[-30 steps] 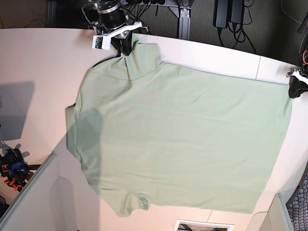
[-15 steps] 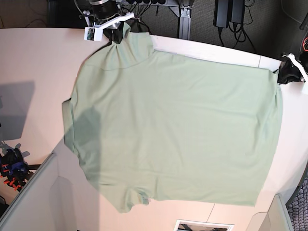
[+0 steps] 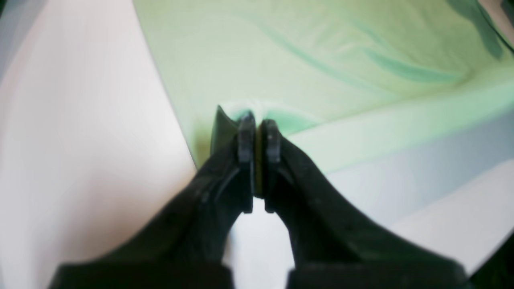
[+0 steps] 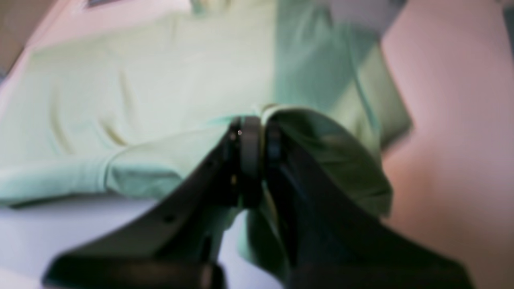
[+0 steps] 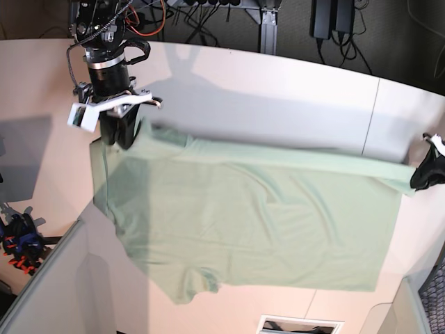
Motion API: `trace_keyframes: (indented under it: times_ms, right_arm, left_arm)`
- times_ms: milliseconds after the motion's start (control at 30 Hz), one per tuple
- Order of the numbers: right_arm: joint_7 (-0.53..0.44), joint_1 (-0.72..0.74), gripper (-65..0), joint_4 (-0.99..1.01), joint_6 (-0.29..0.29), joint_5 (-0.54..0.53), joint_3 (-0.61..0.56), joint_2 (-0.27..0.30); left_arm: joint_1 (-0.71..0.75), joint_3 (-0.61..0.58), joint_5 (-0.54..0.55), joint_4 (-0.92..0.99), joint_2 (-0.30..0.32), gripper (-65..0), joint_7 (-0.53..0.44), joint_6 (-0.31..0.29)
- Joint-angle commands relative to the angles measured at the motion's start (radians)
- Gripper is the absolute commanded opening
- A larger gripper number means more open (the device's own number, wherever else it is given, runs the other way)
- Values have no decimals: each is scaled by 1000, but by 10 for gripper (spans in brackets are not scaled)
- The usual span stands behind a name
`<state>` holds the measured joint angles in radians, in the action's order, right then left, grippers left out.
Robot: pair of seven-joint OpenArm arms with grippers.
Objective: Fold the T-shirt properly
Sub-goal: 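Lift the shoulder corners and pull them toward the hem, folding lengthwise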
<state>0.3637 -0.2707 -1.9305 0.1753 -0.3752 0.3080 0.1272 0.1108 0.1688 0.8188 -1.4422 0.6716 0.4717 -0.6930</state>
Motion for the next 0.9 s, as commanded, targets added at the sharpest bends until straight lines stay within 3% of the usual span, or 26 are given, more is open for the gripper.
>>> trace_keyframes:
  times_ms: [0,233,467,633,700,733,767,800,867]
  right_arm:
    - [-6,26,-650,10,-3,2,1,5]
    - [-8,220,-650,232,2,27,-9,9]
    - [-8,341,-650,415,89,27,-12,11]
    - [-9,403,-640,522,140,27,-40,11]
    - [-16,421,-432,556,144,27,-59,10]
    - [-16,430,-329,570,144,28,-68,10]
    - [-16,436,-245,579,144,28,-75,10]
    - [-16,441,-203,583,143,27,-79,8]
    - [-15,445,-205,577,143,27,-79,5]
  left_arm:
    - [-35,-7,-4,16,21,-650,-13,-5]
    - [-260,-113,-74,257,21,-650,-58,-5]
    - [-406,-272,-182,448,20,-650,-189,-5]
    - [-441,-277,-183,486,13,-650,-192,-5]
    - [-441,-277,-182,497,8,-650,-192,-5]
    - [-440,-277,-180,502,4,-617,-192,-5]
    - [-440,-277,-180,507,0,-516,-192,-5]
    - [-440,-277,-180,509,-3,-416,-191,-5]
    - [-440,-277,-171,509,-6,-277,-181,-5]
